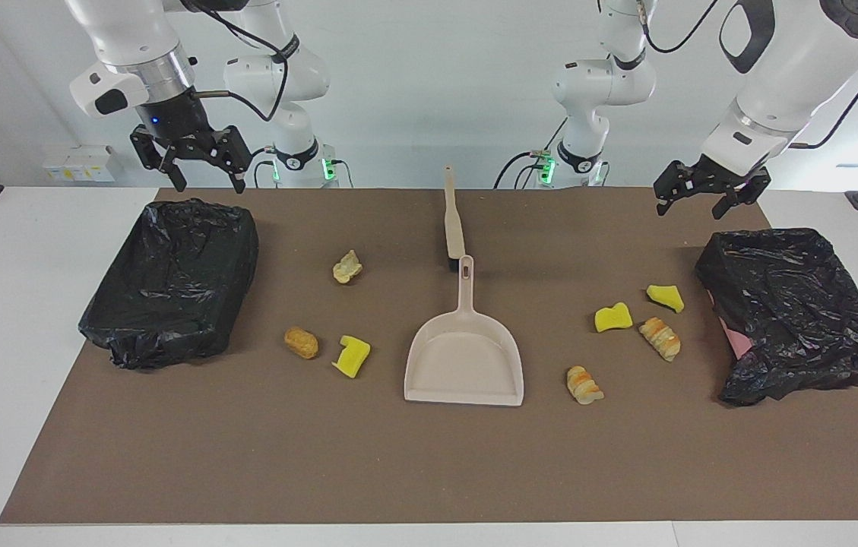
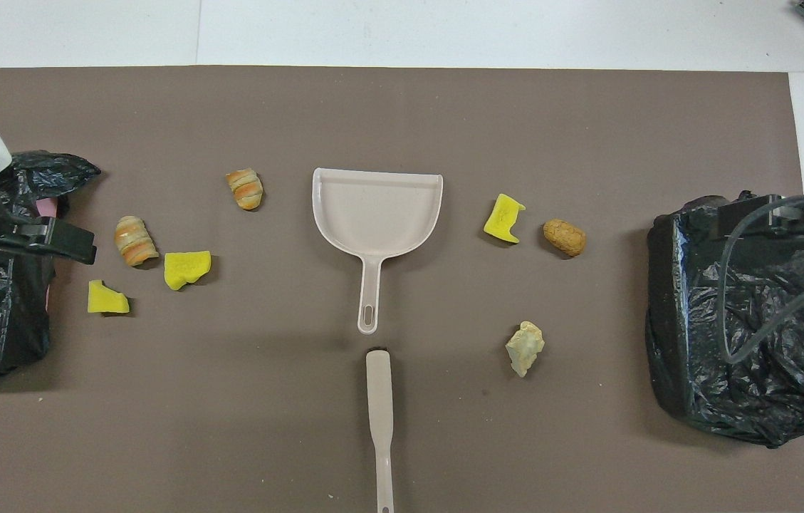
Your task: Sweep and dump trash in bin
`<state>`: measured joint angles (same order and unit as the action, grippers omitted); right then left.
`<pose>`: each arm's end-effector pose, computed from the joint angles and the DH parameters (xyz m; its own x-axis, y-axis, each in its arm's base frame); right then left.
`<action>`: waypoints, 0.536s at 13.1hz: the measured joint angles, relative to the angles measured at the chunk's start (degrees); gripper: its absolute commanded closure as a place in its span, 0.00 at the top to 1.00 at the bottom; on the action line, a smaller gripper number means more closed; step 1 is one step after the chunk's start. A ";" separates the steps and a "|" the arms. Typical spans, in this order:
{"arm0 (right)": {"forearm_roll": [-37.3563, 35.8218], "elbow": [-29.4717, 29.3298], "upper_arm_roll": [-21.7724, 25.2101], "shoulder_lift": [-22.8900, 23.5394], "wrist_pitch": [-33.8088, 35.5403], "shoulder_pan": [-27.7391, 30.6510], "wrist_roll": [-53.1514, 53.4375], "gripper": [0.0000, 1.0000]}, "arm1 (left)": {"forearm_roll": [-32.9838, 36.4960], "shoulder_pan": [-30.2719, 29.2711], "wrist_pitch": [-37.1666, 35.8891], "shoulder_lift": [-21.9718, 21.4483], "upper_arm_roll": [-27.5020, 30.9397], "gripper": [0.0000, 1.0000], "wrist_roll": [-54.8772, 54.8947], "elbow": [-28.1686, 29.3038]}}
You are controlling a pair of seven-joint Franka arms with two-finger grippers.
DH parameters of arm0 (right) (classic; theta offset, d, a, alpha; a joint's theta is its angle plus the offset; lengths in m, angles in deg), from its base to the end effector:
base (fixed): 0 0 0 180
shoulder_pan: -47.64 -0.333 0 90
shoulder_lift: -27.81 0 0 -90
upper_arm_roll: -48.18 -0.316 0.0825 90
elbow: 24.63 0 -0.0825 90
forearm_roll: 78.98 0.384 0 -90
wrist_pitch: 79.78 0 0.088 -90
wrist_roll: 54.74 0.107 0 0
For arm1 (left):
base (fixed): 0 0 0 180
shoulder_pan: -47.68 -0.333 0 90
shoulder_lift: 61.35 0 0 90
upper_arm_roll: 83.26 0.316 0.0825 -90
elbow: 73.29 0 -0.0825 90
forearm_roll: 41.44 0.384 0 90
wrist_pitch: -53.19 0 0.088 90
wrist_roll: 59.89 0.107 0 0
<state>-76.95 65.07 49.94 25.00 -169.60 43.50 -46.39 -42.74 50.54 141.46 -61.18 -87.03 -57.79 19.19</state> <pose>0.5386 0.0257 0.6536 0.9936 -0.1039 0.0452 -0.1019 -0.9938 -0.0439 0.5464 -0.0660 0.6000 0.9855 -0.1521 -0.0755 -0.1506 -0.9883 0.0256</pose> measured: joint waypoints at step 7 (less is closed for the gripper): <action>0.00 6.75 -0.82 -1.38 -6.40 -1.39 5.51 1.00 | -1.30 7.22 8.74 -1.65 -0.25 1.00 -0.07 11.36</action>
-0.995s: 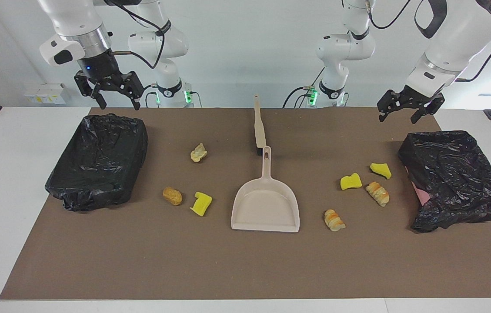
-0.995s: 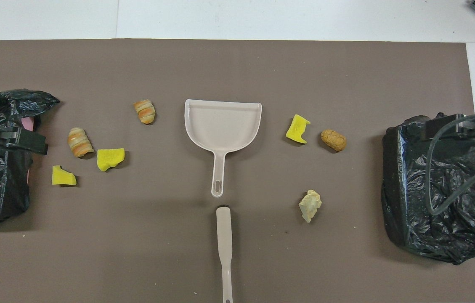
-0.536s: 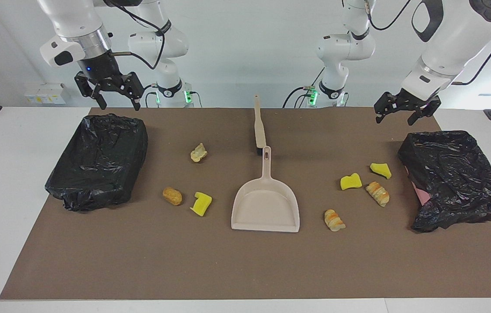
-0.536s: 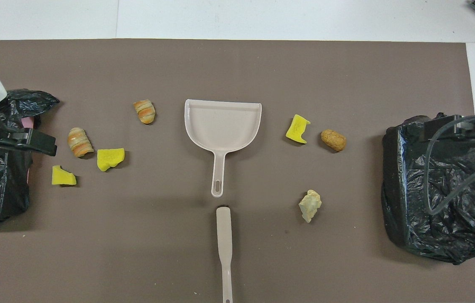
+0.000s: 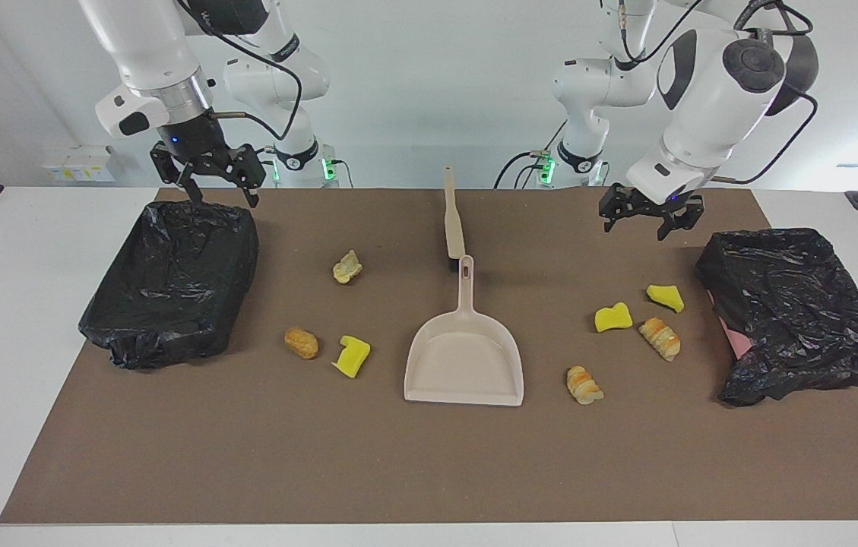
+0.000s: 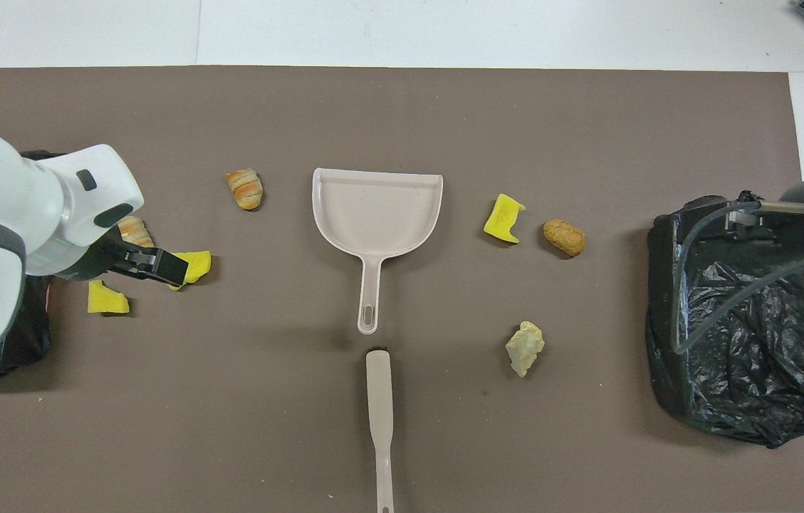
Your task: Sweep and dump trash in bin
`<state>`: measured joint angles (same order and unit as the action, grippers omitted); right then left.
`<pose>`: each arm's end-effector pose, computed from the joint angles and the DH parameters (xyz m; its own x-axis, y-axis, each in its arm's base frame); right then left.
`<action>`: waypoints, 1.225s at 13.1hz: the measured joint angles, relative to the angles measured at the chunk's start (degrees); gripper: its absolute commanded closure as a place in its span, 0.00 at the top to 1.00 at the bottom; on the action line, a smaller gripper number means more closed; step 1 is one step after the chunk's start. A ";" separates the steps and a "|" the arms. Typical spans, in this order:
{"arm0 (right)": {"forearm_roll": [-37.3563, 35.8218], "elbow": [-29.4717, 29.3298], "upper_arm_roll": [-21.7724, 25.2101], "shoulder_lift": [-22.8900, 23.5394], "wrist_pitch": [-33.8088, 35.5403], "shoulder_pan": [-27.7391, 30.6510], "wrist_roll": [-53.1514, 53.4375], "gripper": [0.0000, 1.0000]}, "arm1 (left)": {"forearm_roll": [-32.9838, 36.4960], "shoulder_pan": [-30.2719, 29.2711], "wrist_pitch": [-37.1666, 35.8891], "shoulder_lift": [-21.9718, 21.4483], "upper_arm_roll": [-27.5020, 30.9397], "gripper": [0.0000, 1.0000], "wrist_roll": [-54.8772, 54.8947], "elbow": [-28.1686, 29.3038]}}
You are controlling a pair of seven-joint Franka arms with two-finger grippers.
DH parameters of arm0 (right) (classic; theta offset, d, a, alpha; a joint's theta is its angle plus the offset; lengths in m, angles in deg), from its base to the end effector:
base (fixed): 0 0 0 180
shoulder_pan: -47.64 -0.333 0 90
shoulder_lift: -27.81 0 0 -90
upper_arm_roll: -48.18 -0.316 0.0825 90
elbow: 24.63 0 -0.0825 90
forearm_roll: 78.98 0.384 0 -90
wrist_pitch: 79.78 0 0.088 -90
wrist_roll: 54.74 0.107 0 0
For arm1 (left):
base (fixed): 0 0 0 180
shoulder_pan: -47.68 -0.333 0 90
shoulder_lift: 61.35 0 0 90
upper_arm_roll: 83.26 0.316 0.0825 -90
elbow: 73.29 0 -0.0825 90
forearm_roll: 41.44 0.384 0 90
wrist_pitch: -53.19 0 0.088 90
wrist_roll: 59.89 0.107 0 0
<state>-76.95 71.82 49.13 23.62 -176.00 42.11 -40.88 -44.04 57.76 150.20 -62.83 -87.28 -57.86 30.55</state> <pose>0.5394 0.0463 0.6209 0.9846 -0.1651 0.0582 -0.1621 -0.9854 -0.0521 0.5272 -0.1372 0.5347 0.9581 -0.2712 -0.0919 -0.2680 -0.9623 0.0458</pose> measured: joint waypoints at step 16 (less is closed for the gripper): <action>0.65 2.77 -0.76 21.59 -30.47 -24.49 21.68 1.00 | -1.03 39.42 40.94 -7.72 -0.32 1.00 -34.04 40.45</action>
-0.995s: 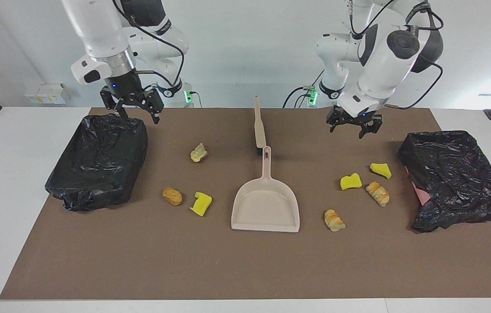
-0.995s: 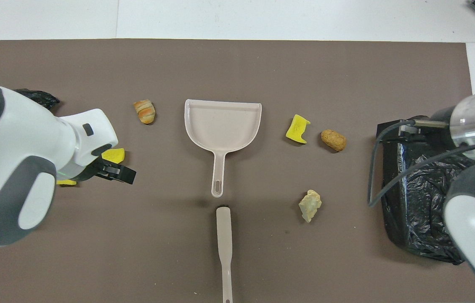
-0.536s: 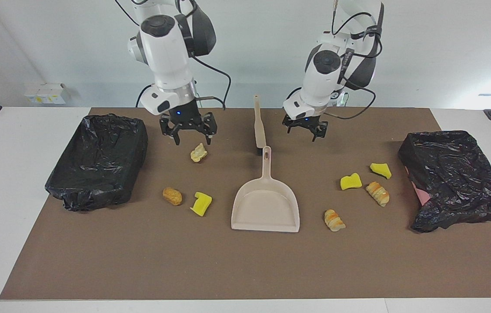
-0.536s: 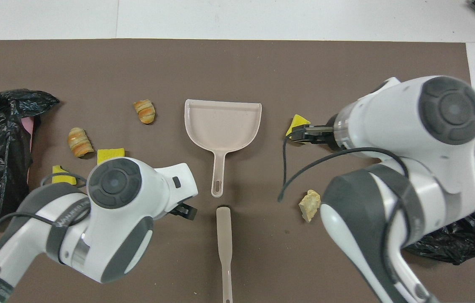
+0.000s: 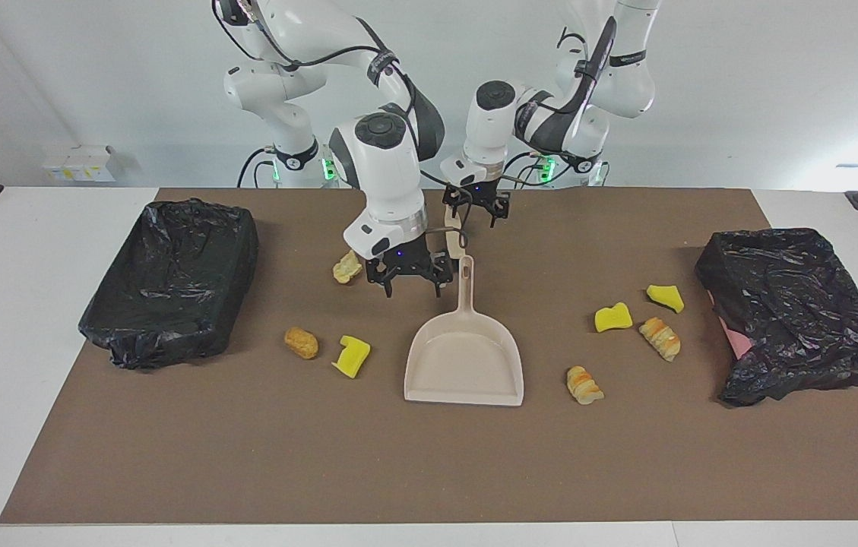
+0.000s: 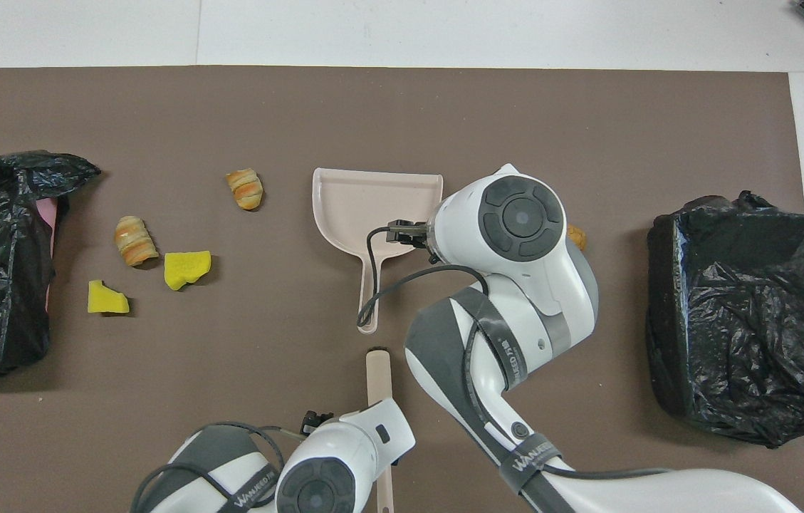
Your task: Sweep and dump trash in bin
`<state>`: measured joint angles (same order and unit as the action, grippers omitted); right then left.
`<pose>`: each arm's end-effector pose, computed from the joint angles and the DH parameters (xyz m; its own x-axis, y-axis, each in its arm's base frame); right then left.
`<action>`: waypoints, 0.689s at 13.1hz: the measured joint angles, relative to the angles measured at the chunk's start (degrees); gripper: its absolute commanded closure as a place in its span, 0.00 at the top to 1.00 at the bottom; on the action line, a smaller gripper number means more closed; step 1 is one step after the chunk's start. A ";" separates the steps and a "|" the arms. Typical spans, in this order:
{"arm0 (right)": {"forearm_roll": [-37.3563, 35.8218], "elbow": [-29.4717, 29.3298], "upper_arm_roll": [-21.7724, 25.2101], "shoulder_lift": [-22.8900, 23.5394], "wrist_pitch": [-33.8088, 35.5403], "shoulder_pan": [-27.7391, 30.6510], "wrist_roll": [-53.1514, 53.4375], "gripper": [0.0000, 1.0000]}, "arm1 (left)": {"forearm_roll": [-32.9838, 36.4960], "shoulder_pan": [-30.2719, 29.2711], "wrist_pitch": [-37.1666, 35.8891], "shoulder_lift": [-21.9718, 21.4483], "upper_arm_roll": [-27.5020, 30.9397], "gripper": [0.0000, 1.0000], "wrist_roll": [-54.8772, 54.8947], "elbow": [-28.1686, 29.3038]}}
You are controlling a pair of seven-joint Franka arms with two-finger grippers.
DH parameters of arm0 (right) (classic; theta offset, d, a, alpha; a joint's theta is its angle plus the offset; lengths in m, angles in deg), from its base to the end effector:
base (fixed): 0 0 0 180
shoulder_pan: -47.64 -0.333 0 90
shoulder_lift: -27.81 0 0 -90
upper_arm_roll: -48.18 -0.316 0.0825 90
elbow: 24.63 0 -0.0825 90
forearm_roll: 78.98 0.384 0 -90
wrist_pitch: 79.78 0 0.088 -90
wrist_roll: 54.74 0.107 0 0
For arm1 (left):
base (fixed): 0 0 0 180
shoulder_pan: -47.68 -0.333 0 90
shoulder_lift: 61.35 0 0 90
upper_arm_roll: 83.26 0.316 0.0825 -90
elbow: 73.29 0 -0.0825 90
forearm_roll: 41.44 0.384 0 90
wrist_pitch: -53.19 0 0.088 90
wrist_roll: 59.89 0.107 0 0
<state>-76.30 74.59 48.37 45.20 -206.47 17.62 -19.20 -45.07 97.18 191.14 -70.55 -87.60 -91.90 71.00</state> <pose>0.5707 0.3292 0.4217 0.9843 -0.1308 0.1182 -0.1147 -0.9842 -0.1346 0.2676 -0.3663 0.3417 0.9446 -0.3274 0.0242 -0.3283 -0.9431 0.0536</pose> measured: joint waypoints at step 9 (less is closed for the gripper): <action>1.09 -0.70 -0.37 7.39 -5.10 -8.27 3.38 0.83 | 0.00 10.09 1.91 -1.41 0.13 0.75 -14.68 1.76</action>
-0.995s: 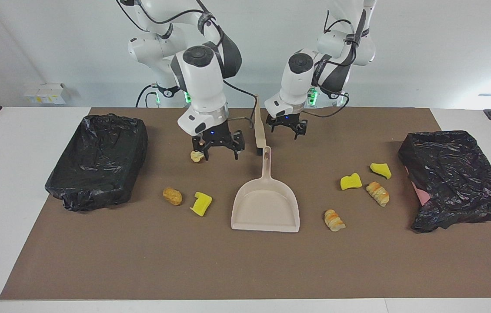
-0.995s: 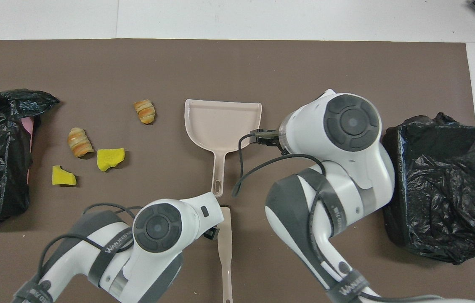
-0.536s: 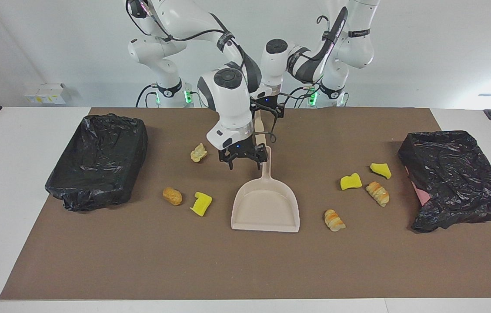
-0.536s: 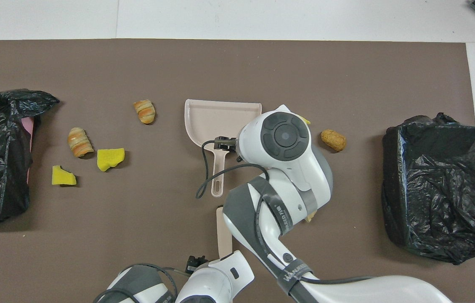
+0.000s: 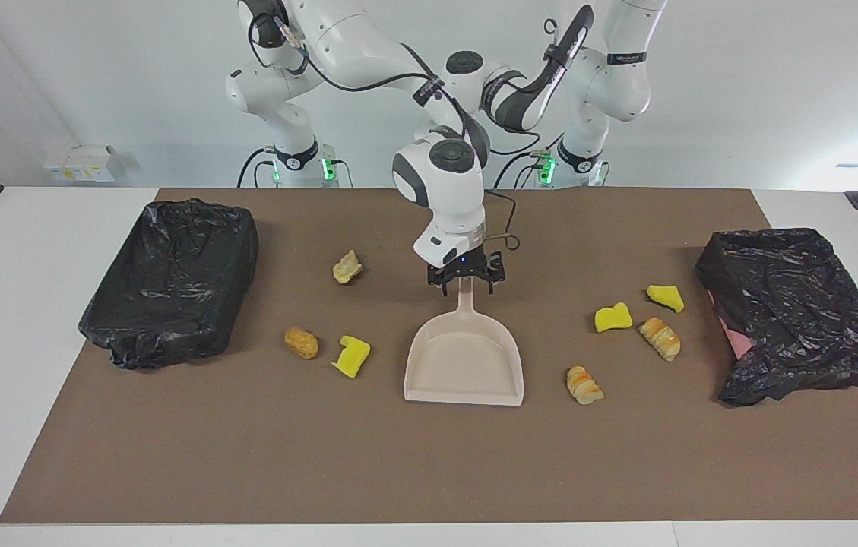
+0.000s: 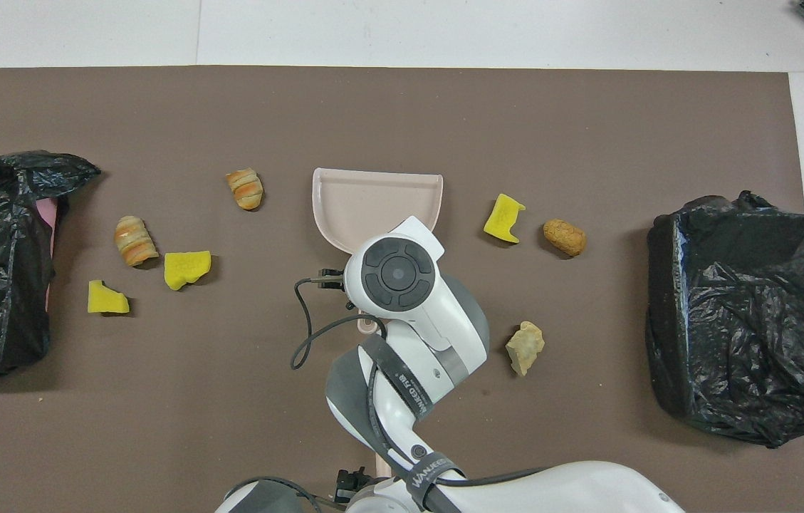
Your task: Sweep and dump trash in bin
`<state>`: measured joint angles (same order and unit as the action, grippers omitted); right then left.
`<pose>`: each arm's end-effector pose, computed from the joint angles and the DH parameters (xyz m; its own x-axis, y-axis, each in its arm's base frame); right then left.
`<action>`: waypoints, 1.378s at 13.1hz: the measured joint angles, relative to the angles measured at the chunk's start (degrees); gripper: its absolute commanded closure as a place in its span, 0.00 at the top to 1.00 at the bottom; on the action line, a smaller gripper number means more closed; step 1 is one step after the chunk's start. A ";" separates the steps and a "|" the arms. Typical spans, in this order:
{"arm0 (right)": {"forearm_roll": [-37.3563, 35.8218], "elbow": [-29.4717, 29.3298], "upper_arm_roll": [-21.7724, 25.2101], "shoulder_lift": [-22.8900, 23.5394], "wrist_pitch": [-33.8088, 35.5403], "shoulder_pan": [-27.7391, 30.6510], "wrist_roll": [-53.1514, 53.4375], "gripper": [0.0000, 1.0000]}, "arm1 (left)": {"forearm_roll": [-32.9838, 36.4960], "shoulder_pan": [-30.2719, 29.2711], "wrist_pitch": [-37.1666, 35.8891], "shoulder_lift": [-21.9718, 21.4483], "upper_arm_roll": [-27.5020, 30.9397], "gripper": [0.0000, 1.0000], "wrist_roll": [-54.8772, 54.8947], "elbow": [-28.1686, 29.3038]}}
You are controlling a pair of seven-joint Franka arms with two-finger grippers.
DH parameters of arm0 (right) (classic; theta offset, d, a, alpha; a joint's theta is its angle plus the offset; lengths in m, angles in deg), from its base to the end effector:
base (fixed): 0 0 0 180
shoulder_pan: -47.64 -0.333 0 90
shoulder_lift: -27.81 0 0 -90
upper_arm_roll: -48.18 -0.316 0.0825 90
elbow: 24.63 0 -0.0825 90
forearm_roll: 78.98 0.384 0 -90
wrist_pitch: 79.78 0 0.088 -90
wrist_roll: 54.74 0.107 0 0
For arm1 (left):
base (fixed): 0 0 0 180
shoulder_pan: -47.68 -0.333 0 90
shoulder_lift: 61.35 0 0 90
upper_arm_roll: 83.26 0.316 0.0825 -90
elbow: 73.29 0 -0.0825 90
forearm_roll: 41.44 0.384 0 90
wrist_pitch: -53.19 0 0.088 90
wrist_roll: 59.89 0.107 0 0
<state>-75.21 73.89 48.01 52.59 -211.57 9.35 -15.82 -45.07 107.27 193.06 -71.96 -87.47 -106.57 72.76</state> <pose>0.5290 0.4217 0.3507 0.9955 -0.0538 0.0786 -0.0428 -0.9898 -0.1357 0.1977 -0.4011 0.3430 0.9685 -0.2473 0.0299 -0.2489 -0.9655 0.0767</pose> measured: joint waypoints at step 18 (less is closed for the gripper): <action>-1.66 0.32 1.56 -3.83 3.79 6.66 -17.31 0.00 | 3.97 -13.89 -10.34 -0.02 1.86 0.00 -0.42 -3.65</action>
<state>-76.87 74.21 49.57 48.77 -207.78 16.01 -33.12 -41.10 93.38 182.72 -71.98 -85.61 -106.99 69.11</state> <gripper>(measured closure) 0.678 0.731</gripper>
